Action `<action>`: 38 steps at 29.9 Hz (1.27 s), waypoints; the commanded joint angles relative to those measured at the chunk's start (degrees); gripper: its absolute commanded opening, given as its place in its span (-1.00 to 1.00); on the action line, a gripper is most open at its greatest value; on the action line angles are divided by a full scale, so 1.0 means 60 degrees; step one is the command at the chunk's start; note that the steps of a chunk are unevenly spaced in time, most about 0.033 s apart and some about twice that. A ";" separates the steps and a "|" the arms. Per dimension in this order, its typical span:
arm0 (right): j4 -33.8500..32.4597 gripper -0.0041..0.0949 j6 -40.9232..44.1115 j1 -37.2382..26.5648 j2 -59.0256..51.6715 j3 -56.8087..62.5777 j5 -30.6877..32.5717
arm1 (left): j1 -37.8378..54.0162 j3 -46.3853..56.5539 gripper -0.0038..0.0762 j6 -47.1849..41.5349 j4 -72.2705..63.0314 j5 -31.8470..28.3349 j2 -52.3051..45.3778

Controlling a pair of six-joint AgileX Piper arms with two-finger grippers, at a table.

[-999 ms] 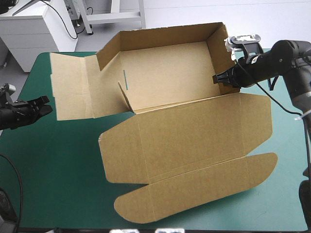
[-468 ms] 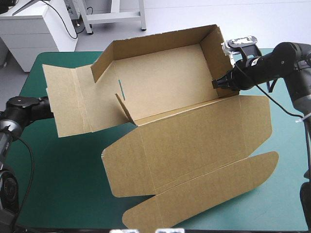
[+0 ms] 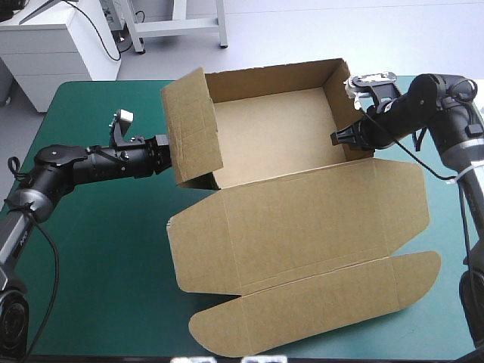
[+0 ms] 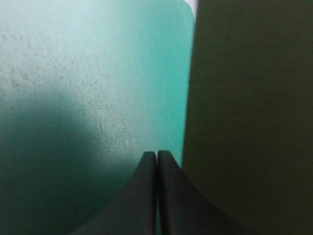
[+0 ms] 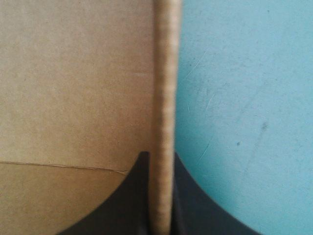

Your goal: Fold the box

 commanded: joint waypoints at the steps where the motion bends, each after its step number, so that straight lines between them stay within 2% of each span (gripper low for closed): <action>1: 0.0230 -0.95 0.0105 -0.0016 -0.0358 -0.0213 -0.0507 | -0.0302 -0.0252 -0.93 0.0027 -0.0775 0.0138 -0.0641; 12: 0.0063 -0.95 0.0105 -0.0016 -0.0358 -0.0154 -0.0657 | -0.0683 -0.0296 -0.93 0.0027 -0.0882 0.0188 -0.0909; 19: 0.0048 -0.95 0.0105 -0.0016 -0.0358 -0.0154 -0.0595 | -0.0683 -0.0482 -0.89 0.0027 -0.0863 0.0560 -0.0978; 21: 0.0048 -0.95 0.0105 -0.0016 -0.0343 -0.0154 -0.0560 | -0.0683 -0.0482 -0.74 0.0027 -0.0804 0.0813 -0.0978; 28: -0.0036 -0.95 -0.0010 -0.0016 -0.0218 -0.0154 -0.0068 | -0.0640 -0.0482 0.37 0.0027 -0.1070 0.1755 -0.0978; 30: -0.0136 -0.95 -0.0010 -0.0016 -0.0148 -0.0154 -0.0007 | -0.0640 -0.0482 0.55 -0.0084 -0.1422 0.1923 -0.0978; 34: -0.0196 -0.95 0.0034 -0.0016 -0.0082 -0.0150 0.0011 | -0.0640 -0.0482 0.57 -0.0116 -0.2058 0.2085 -0.0978; 38: -0.0196 -0.95 0.0099 -0.0016 -0.0066 -0.0150 -0.0006 | -0.0640 -0.0482 0.56 -0.0116 -0.2025 0.1745 -0.0978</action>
